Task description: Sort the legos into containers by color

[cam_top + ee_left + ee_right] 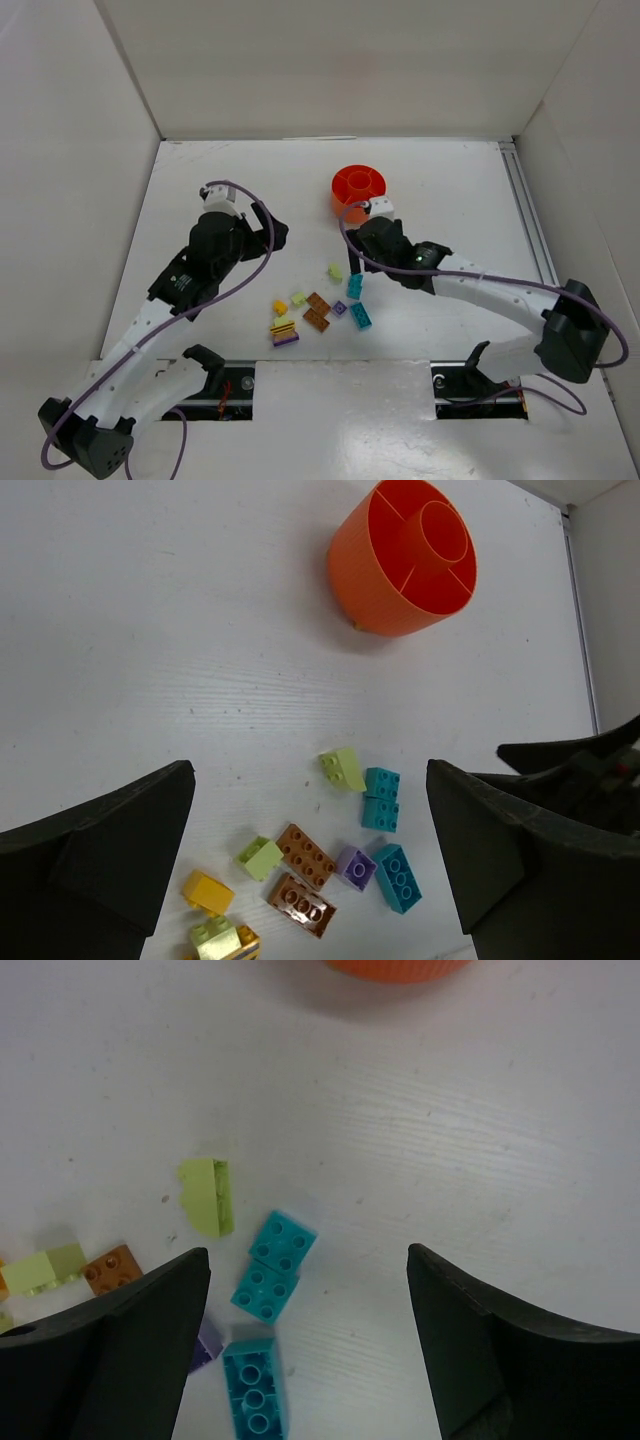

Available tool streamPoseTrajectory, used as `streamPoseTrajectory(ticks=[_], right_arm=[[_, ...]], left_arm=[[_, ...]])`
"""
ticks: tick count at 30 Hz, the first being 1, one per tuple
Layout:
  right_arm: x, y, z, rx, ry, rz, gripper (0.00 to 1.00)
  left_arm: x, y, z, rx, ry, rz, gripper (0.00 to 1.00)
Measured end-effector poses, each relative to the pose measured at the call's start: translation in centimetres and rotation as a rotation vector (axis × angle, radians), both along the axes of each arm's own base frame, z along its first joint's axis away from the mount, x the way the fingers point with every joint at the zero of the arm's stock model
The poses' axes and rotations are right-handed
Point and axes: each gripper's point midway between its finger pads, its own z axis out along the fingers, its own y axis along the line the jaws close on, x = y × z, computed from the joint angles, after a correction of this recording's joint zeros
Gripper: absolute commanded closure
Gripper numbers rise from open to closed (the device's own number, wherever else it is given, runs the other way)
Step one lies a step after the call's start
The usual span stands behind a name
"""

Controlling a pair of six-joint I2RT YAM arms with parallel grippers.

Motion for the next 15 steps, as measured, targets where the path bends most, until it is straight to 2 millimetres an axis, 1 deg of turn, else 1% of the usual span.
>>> streamPoseTrajectory(ticks=[3,4,5,7,10,13,15], right_arm=[[-0.8,1.2,-3.5,-0.008,0.092,-0.048,0.24],[-1.1,1.4,-4.6,-0.015,0.123,-0.072,0.24],[-1.3,1.6,-5.5,-0.021,0.149,-0.094,0.27],[-1.6,1.9,-6.9,-0.026,0.185,-0.141,0.3],[-1.7,2.3,-8.3,-0.012,0.218,-0.204,0.31],[-1.6,2.5,-8.9,0.006,0.231,-0.246,0.33],[-1.6,2.6,-9.3,0.019,0.24,-0.27,0.37]], left_arm=[[-0.4,0.2,-0.3,-0.005,0.01,0.004,0.0],[-0.5,0.2,-0.4,-0.006,0.016,0.006,0.0],[-0.6,0.3,-0.5,-0.007,0.021,0.007,0.0],[-0.7,0.3,-0.8,-0.008,0.031,0.009,0.0],[-1.1,0.4,-1.4,-0.01,0.047,0.005,0.0],[-1.6,0.4,-1.9,-0.015,0.057,0.002,0.0],[-1.8,0.4,-2.1,-0.018,0.062,-0.001,0.0]])
